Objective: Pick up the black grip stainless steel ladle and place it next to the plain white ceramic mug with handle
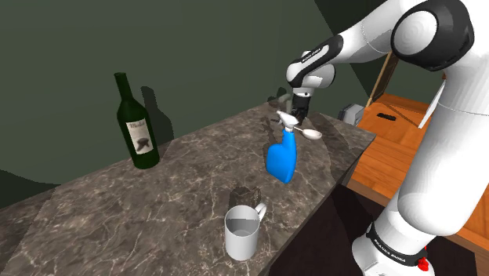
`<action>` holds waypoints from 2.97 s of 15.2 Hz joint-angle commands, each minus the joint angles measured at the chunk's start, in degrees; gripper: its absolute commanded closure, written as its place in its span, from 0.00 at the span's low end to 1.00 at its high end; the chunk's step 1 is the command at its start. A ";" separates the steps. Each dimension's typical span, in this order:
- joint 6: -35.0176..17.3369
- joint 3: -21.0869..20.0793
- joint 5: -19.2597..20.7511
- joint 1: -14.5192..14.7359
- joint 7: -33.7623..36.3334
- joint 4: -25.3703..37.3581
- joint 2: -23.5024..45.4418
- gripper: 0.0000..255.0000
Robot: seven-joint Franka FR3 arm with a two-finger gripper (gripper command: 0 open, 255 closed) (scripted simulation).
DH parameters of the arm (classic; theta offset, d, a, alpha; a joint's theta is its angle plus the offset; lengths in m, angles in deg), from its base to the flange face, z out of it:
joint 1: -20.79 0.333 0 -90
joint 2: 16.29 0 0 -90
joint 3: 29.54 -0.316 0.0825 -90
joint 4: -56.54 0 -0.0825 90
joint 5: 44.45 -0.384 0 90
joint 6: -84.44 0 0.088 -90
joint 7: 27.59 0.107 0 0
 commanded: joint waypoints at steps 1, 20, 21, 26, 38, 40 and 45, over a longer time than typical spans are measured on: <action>-0.07 -0.02 -0.04 0.01 0.00 0.00 0.06 0.00; 4.04 0.27 1.60 0.24 1.38 1.83 -2.54 1.00; 4.73 0.30 1.84 0.27 1.60 2.18 -2.94 1.00; 8.25 0.41 2.91 0.40 2.56 4.12 -4.74 1.00; 16.92 0.44 4.65 0.56 4.33 10.09 -7.83 1.00; 18.39 0.44 4.83 0.57 4.56 11.26 -8.16 1.00; 22.11 0.42 5.18 0.59 5.04 14.44 -8.78 1.00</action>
